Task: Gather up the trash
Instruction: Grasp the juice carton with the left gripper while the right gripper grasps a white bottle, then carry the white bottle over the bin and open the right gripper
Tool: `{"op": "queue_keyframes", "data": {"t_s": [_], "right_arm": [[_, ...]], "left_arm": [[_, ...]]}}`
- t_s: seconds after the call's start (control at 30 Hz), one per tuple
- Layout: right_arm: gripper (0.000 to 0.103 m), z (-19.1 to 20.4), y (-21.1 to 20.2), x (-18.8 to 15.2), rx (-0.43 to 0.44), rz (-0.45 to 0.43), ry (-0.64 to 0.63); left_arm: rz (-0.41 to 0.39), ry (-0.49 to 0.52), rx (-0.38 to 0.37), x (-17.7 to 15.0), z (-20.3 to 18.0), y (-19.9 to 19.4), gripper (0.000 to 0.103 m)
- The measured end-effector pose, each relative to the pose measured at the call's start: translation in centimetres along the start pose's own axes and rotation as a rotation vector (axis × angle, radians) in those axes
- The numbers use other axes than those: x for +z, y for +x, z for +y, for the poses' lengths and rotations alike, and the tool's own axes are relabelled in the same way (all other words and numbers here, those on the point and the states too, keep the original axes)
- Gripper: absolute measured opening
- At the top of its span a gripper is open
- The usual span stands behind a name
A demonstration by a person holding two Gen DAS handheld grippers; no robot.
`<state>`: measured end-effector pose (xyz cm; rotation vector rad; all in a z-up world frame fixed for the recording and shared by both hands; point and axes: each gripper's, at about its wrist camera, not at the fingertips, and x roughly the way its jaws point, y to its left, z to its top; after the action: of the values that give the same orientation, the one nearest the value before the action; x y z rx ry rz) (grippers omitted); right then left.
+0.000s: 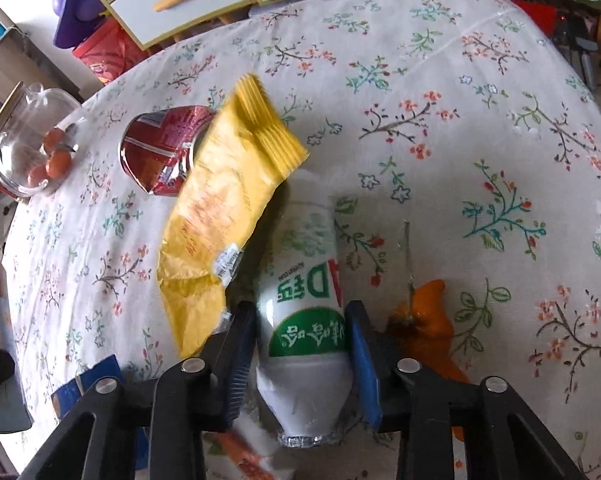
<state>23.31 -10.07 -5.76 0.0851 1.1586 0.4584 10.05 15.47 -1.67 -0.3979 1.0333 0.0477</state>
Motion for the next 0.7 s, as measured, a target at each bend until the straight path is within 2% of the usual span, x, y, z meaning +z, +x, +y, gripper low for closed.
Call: {"op": "queue_keyframes", "data": {"t_s": [0.3, 0.53, 0.7], "right_arm": [[0.04, -0.3, -3.6, 0.0, 0.029, -0.092, 0.014], [0.04, -2.1, -7.4, -0.7, 0.056, -0.153, 0.04], [0.04, -4.2, -10.0, -1.6, 0.044, -0.19, 0.066]], "left_arm": [[-0.011, -0.007, -0.034, -0.4, -0.3, -0.8, 0.044], [-0.018, 0.031, -0.052, -0.7, -2.9, -0.8, 0.044], [-0.014, 0.069, -0.067, -1.1, -5.2, -0.6, 0.044]]}}
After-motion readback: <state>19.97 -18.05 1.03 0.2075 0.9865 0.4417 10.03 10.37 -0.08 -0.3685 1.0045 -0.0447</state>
